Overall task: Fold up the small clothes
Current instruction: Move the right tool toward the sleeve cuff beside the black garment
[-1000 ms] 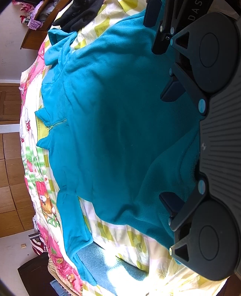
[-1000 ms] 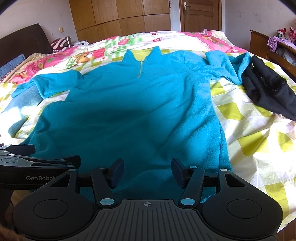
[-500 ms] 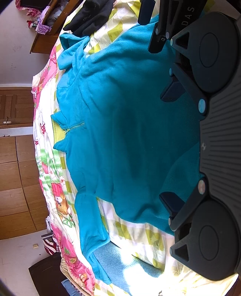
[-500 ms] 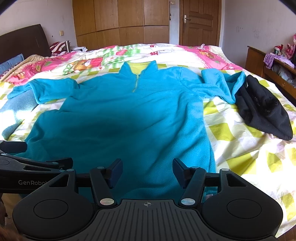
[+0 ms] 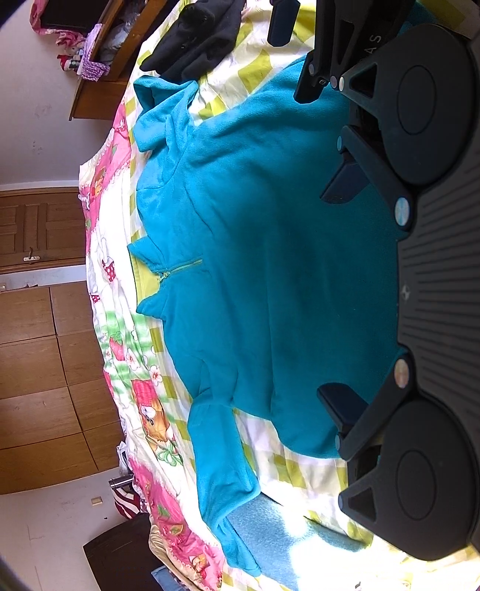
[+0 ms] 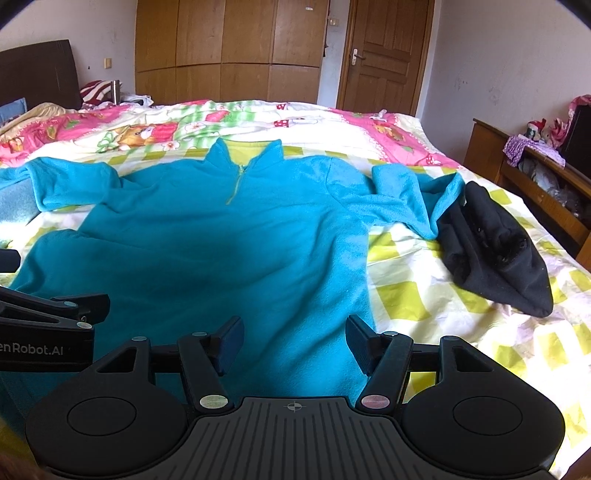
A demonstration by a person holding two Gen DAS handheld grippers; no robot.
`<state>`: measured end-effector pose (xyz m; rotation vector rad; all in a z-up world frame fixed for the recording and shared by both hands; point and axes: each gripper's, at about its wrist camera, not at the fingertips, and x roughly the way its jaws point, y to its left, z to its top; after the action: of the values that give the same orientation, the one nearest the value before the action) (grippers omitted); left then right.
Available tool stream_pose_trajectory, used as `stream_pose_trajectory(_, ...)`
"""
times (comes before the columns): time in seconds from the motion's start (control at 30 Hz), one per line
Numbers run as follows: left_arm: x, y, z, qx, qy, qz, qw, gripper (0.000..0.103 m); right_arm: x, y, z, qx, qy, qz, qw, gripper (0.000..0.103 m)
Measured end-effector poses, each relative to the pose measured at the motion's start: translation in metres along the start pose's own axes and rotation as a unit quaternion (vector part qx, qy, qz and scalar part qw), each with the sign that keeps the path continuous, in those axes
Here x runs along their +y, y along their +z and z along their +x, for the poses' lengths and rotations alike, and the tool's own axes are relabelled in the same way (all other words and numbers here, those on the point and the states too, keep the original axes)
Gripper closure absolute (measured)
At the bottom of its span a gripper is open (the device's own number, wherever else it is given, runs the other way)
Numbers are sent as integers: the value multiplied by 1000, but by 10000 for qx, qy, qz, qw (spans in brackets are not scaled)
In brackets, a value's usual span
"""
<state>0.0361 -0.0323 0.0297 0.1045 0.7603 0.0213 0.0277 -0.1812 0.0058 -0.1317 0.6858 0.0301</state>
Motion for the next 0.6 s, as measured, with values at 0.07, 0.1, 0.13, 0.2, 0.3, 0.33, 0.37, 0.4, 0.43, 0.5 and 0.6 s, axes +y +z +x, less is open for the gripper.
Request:
stream_pose_trajectory(0.07,-2,3,3,-5,-12,23,10000,0,-1,2,3,-9,-32,-5,10000,42)
stream_pose_trajectory(0.1,-4,4,4,-8,-20,35,10000,0,-2,3,4,-12,-41,0,10000,42)
stream_pose_trajectory(0.13,-5,6,5,-11,-28,43,10000,0,-3,3,5,-17,-55,-1,10000,42)
stream_pose_trajectory(0.2,-7,8,7,-19,-43,61,10000,0,-3,4,8,-27,-105,-21,9999,42)
stream_pose_trajectory(0.3,-9,10,9,-27,-50,71,10000,0,-4,6,10,-37,-143,-42,9999,41)
stream_pose_trajectory(0.33,-9,10,10,-26,-60,61,10000,0,-4,7,11,-36,-151,-45,9999,41)
stream_pose_trajectory(0.37,-9,11,11,-20,-68,54,10000,0,-4,8,12,-37,-155,-53,9999,41)
stream_pose_trajectory(0.4,-9,11,12,-17,-74,54,10000,0,-5,8,13,-40,-166,-64,9998,41)
stream_pose_trajectory(0.43,-10,12,12,-20,-79,59,9999,0,-4,9,14,-44,-176,-74,9998,41)
stream_pose_trajectory(0.5,-11,13,13,-27,-83,73,9999,0,-5,9,14,-54,-191,-94,9998,41)
stream_pose_trajectory(0.6,-12,14,13,-43,-92,90,9999,0,-5,10,16,-56,-213,-103,9997,41)
